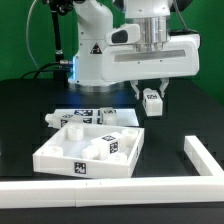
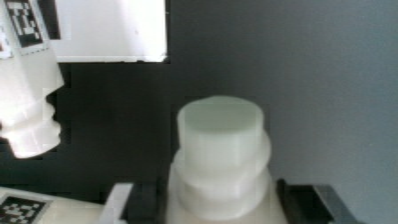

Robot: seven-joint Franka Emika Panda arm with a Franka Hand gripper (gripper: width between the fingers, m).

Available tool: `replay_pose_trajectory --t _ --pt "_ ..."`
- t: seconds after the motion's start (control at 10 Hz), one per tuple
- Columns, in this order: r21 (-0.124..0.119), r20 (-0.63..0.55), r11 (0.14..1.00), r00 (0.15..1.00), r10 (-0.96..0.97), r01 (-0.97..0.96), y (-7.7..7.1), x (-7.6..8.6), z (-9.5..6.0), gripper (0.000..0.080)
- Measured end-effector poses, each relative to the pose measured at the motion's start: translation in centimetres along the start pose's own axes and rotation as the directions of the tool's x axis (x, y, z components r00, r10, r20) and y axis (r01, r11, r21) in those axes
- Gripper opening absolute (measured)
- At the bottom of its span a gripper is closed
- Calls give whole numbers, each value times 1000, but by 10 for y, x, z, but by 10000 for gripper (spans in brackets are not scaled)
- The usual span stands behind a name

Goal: Assemble one leg

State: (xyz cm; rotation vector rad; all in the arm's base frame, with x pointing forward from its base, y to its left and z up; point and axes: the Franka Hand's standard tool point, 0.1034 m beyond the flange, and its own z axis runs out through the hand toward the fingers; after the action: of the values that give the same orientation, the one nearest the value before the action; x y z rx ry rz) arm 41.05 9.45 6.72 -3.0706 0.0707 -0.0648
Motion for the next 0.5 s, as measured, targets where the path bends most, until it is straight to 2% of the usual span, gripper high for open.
replay_pose_trajectory --t 0.2,0.5 --pt "-9 -9 1000 1000 -18 18 0 -27 24 287" --pt "-16 0 999 999 -37 37 -2 -57 48 287"
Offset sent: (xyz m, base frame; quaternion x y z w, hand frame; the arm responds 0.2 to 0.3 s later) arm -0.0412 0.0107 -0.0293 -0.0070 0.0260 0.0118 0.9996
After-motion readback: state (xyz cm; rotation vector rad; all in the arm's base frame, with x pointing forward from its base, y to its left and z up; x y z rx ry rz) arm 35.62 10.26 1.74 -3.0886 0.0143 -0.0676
